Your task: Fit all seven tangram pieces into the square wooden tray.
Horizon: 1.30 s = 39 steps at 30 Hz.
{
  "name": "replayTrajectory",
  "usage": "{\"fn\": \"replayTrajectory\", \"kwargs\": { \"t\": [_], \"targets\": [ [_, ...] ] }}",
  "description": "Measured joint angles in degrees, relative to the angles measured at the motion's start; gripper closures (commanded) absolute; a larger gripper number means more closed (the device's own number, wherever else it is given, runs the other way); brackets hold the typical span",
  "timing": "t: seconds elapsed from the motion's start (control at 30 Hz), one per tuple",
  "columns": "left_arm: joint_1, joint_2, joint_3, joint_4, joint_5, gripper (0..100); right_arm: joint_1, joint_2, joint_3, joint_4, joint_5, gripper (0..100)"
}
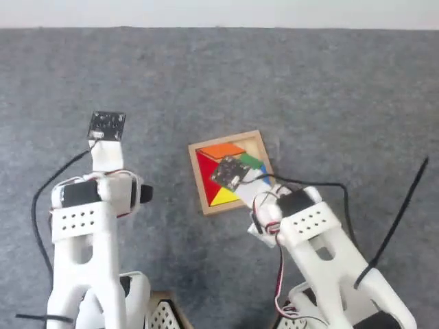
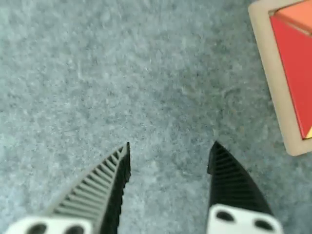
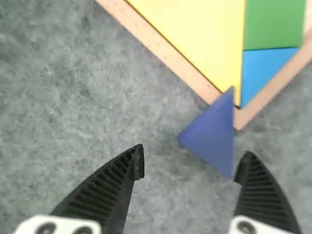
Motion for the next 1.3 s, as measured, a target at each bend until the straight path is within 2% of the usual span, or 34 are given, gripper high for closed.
{"fn": "replayTrajectory", "kwargs": {
  "t": [0.2, 0.37, 0.87, 1.3],
  "targets": [
    [0.0, -0.1, 2.1, -2.8, 0.2, 75, 0.0, 0.0, 5.0, -4.3, 2.1, 76.5],
    [0.0, -0.1, 2.7, -3.1, 0.2, 75, 3.7, -0.4, 5.2, -4.7, 2.1, 70.3],
    [0.0, -0.1, 2.7, -3.1, 0.2, 75, 4.5, -0.3, 4.9, -8.3, 2.5, 70.1],
    [0.0, -0.1, 2.7, -3.1, 0.2, 75, 4.9, 11.4, 1.0, -12.7, 3.4, 70.2]
  ]
}}
